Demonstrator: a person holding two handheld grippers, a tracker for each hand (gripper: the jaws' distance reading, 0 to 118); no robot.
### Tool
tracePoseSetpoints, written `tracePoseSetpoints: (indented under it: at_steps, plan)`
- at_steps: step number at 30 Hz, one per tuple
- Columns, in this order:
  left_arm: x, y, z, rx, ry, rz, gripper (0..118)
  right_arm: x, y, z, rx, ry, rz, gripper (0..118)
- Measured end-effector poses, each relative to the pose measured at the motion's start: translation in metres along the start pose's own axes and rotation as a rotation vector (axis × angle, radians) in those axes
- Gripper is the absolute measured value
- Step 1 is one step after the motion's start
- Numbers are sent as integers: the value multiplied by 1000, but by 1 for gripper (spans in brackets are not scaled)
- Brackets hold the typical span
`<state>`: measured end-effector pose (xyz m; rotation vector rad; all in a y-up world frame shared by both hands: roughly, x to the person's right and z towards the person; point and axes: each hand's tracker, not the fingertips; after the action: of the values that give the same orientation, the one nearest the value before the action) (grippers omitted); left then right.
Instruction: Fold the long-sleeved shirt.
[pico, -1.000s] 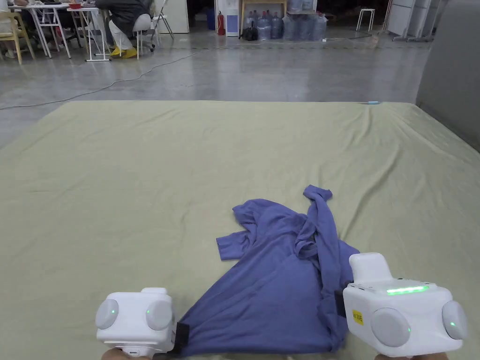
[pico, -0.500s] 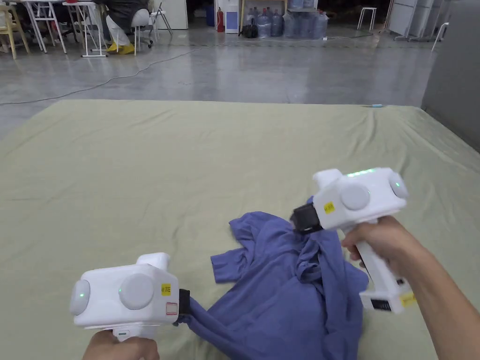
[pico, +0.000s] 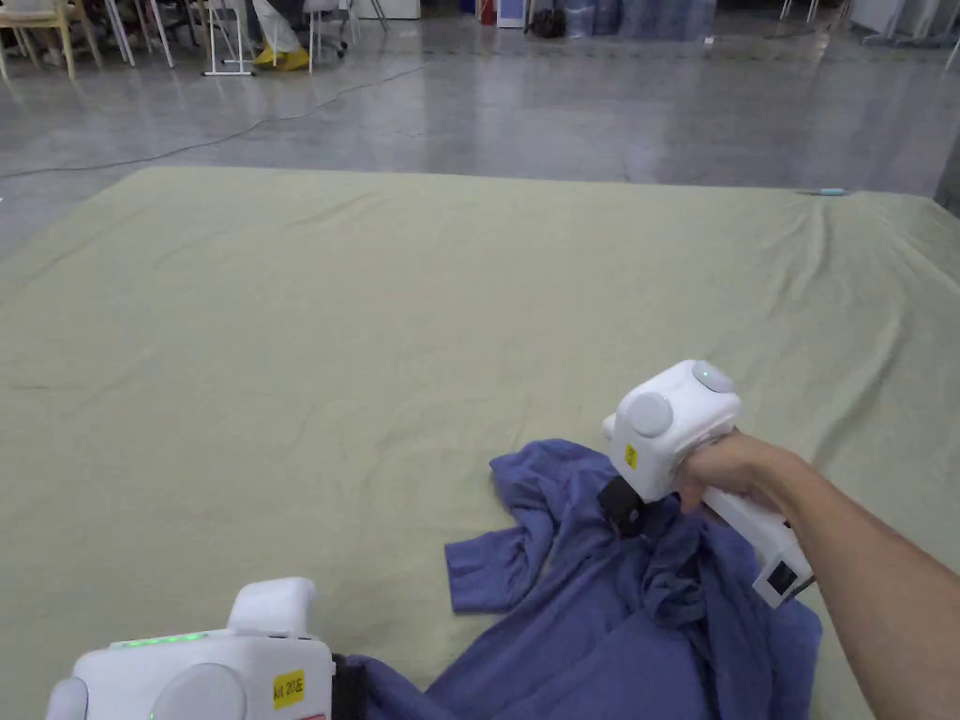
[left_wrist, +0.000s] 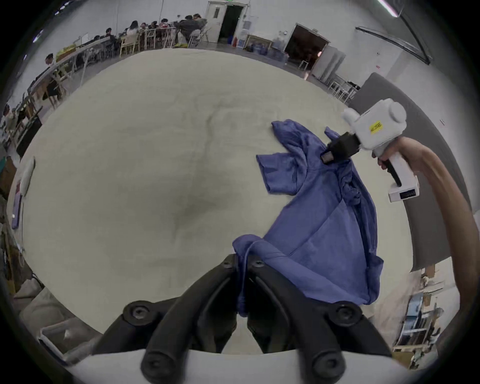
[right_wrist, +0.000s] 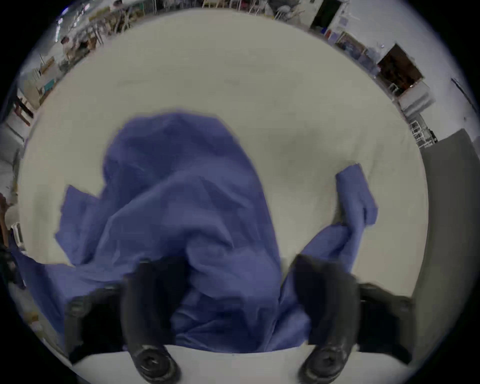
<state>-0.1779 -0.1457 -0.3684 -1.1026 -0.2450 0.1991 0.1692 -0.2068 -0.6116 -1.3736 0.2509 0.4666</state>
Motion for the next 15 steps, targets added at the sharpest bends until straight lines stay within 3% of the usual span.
tracePoseSetpoints:
  at_steps: [1,2,3,4,7,10,13,15]
  plan:
    - [-1,1,-2,3,3,5,0,-2,-3,4,66,81,-60,50]
    - [-2,3,-3,8,7,6,0,-2,-2,6,67,85,-82,37]
    - [-2,6,-5,15,12,7,0,-2,-3,10,67,72,-66,23]
    - [-2,10,-5,23,12,8,0,-2,-5,14,79,86,-52,0]
    - [1,30,3,103,14,-3,0,-1,-8,40,167,26,-71,0]
    - [4,68,31,232,42,-9,0,15,-12,91,257,61,-128,0]
    - [15,112,77,383,76,-14,0,32,-18,158,367,-27,-112,0]
    - [20,147,109,482,83,11,0,51,-22,214,449,-59,-149,0]
